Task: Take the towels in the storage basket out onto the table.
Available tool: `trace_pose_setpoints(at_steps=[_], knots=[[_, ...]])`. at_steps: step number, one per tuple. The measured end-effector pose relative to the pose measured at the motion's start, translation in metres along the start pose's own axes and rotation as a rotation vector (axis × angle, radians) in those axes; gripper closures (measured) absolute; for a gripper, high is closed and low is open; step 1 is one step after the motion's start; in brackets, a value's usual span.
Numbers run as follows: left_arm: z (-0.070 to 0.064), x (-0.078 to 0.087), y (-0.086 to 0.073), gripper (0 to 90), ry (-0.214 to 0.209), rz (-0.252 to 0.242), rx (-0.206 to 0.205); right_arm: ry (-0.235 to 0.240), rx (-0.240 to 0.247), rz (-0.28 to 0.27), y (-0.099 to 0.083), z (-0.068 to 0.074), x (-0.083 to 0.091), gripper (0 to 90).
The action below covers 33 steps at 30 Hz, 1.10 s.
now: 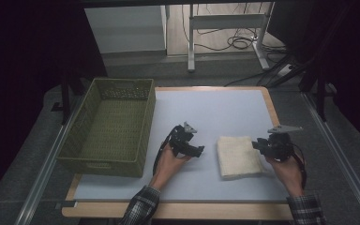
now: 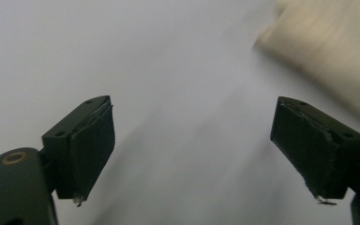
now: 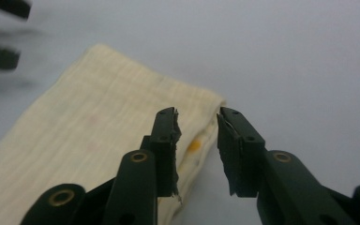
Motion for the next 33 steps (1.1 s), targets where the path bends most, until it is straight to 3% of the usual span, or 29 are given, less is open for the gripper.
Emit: trace_pose_setpoints(at_steps=[4, 8, 11, 14, 18, 20, 23, 27, 28, 29, 32, 33], knots=[[-0.008, -0.006, 0.031, 21.5, -0.05, -0.041, -0.011, 0.001, 0.012, 0.015, -0.016, 0.007, 0.016, 62.2], [-0.019, -0.022, 0.047, 27.2, -0.073, -0.047, -0.042, 0.012, 0.005, 0.029, -0.034, 0.013, 0.024, 58.4], [-0.022, -0.037, 0.045, 34.7, -0.07, -0.014, -0.055, 0.027, -0.004, 0.03, -0.043, 0.017, 0.024, 57.1], [-0.018, -0.047, 0.036, 40.8, -0.084, -0.009, -0.025, 0.02, -0.01, 0.028, -0.05, 0.019, 0.022, 56.6], [-0.015, -0.053, 0.028, 41.8, -0.109, -0.008, 0.0, 0.003, -0.009, 0.061, -0.059, 0.019, 0.012, 53.5], [-0.014, -0.053, 0.027, 41.4, -0.112, -0.01, -0.002, -0.004, -0.004, 0.067, -0.063, 0.019, 0.009, 51.7], [-0.015, -0.054, 0.026, 41.4, -0.103, -0.017, -0.025, 0.021, -0.034, 0.056, -0.067, 0.019, 0.007, 51.5], [-0.017, -0.053, 0.026, 47.8, -0.105, -0.002, -0.018, 0.049, -0.067, 0.054, -0.068, 0.019, 0.007, 63.5], [-0.019, -0.052, 0.026, 52.9, -0.122, 0.005, -0.02, 0.058, -0.079, 0.059, -0.068, 0.019, 0.007, 70.0], [-0.021, -0.052, 0.027, 59.6, -0.138, 0.009, -0.015, 0.099, -0.098, 0.063, -0.068, 0.019, 0.007, 76.6], [-0.023, -0.052, 0.027, 79.8, -0.201, 0.013, 0.001, 0.145, -0.136, 0.055, -0.07, 0.017, 0.005, 80.9], [-0.022, -0.052, 0.026, 80.5, -0.209, 0.01, 0.003, 0.155, -0.143, 0.054, -0.07, 0.016, 0.005, 81.5]])
Point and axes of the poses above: each handheld gripper's, and its own axes: x roughly backward along the jaws, y roughly out of its top, z roughly to its left, the point moved 3 cm from there along -x, roughly forward along the jaws, and after that the axes turned 3 degrees about -x, right-handed, at the moved point
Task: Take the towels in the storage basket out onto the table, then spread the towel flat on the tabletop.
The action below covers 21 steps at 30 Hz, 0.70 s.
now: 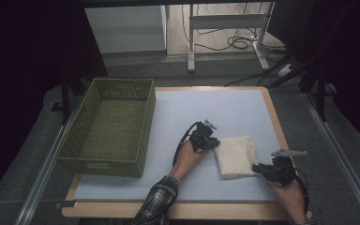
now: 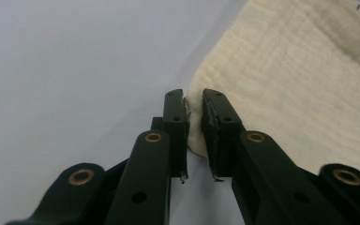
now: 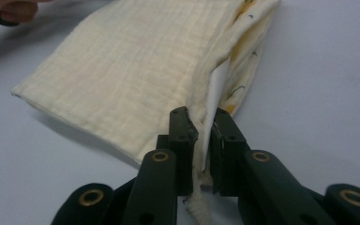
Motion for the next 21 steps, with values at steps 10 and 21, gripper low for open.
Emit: trace_pose_setpoints(at_steps=[10, 21], knots=[[0.0, 0.005, -0.001, 86.8, -0.006, -0.018, 0.005, 0.021, -0.005, -0.019, 0.001, 0.003, 0.005, 83.7], [0.004, 0.028, 0.0, 86.6, 0.06, 0.002, -0.034, 0.079, 0.015, -0.074, 0.018, 0.015, 0.019, 83.7]])
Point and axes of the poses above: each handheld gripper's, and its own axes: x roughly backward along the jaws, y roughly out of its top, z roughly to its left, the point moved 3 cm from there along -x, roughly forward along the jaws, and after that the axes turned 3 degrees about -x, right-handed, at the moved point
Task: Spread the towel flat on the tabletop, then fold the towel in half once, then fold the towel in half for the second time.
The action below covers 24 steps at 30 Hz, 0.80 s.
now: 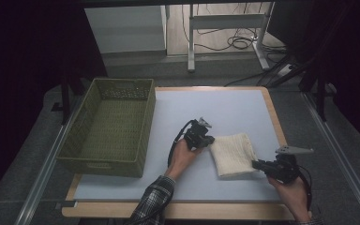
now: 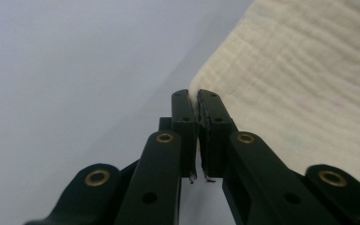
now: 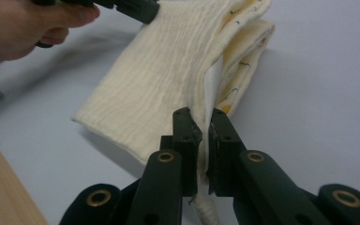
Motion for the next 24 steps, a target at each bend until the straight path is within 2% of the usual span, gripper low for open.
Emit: trace_pose_setpoints(at_steps=[2, 7, 20, 24], knots=[[0.002, 0.005, 0.0, 86.6, 0.012, -0.003, -0.002, 0.002, 0.002, -0.003, 0.002, 0.001, 0.0, 83.7], [0.004, 0.017, 0.0, 86.5, 0.05, 0.001, -0.019, 0.027, 0.038, -0.015, 0.018, 0.016, 0.0, 83.7], [0.016, 0.047, 0.0, 85.9, 0.086, 0.019, -0.009, 0.059, 0.105, -0.025, 0.048, 0.041, -0.005, 83.6], [0.018, 0.058, 0.002, 85.8, 0.096, 0.026, -0.008, 0.067, 0.108, -0.025, 0.056, 0.045, -0.005, 83.6]])
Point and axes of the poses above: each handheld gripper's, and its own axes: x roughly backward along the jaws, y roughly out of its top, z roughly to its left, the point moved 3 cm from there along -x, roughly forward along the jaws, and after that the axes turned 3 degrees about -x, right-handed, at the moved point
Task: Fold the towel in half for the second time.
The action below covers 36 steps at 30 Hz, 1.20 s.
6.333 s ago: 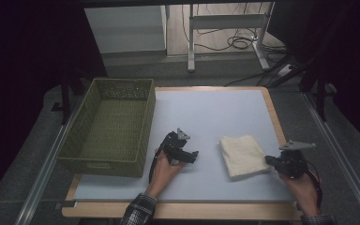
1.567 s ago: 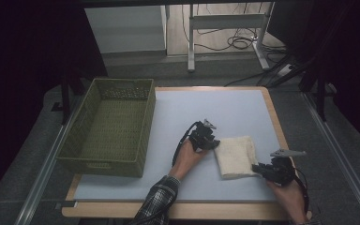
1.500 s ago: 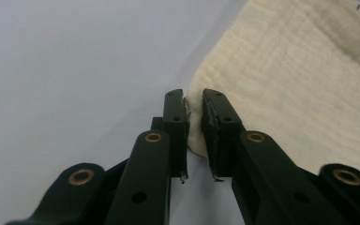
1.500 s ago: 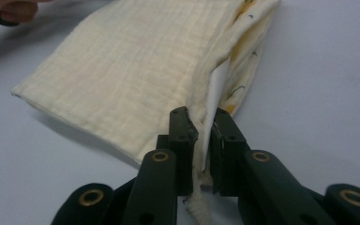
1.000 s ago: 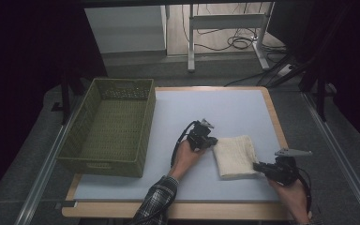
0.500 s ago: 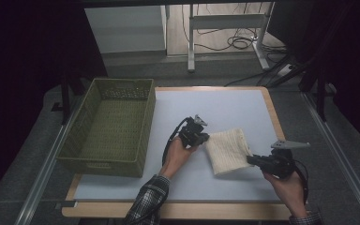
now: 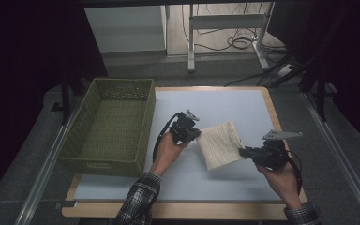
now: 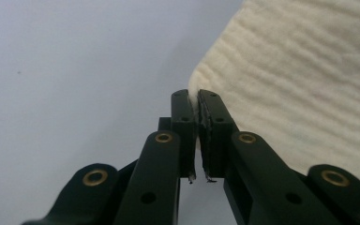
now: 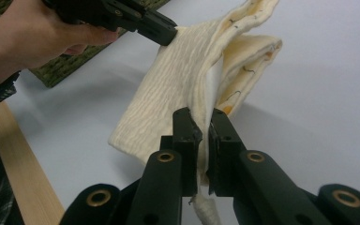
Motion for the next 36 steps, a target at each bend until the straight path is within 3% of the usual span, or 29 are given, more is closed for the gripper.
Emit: trace_pose_setpoints(at_steps=[20, 36], knots=[[0.014, 0.053, 0.015, 85.3, 0.01, 0.076, 0.002, 0.05, 0.006, -0.003, 0.029, 0.013, 0.001, 83.6], [0.041, 0.103, -0.004, 85.4, 0.058, 0.082, 0.049, 0.111, 0.055, 0.01, 0.056, 0.042, -0.027, 83.6]])
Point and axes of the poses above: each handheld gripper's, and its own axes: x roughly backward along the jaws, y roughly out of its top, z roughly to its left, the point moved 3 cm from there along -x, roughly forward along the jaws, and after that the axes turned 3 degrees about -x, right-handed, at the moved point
